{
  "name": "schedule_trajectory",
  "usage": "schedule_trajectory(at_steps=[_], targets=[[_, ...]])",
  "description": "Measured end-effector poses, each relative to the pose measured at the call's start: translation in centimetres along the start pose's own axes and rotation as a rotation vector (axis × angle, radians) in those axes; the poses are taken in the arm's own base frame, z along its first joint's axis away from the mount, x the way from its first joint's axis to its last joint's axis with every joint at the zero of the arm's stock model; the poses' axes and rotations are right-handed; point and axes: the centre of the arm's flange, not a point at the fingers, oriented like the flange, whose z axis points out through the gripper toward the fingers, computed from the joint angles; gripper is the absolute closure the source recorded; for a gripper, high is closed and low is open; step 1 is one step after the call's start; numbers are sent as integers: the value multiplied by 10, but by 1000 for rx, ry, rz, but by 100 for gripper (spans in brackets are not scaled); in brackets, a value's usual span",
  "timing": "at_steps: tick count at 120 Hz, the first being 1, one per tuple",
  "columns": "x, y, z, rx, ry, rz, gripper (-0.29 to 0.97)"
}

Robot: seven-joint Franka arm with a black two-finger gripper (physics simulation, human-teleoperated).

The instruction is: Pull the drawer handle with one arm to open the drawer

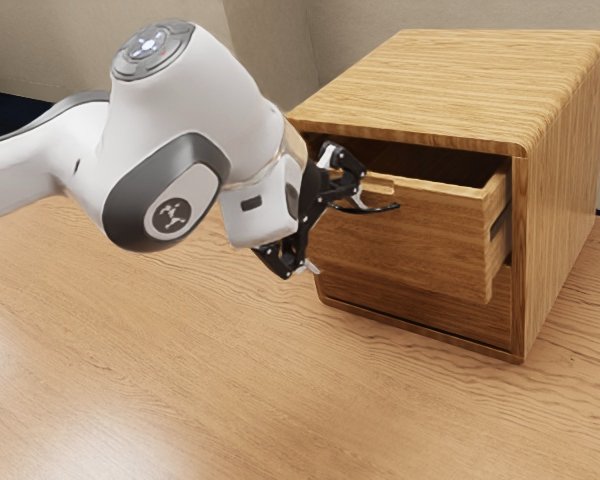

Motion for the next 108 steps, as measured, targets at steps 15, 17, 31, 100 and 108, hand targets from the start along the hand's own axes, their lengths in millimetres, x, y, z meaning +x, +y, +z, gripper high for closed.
schedule_trajectory(at_steps=[15,17,31,100,108], targets=[[-1,13,-7,-2,4,-2,2],[-2,15,-8,-2,4,-3,2],[-1,29,-18,1,11,-1,3],[8,85,-51,19,-14,15,3],[13,90,-58,27,-24,22,4]])
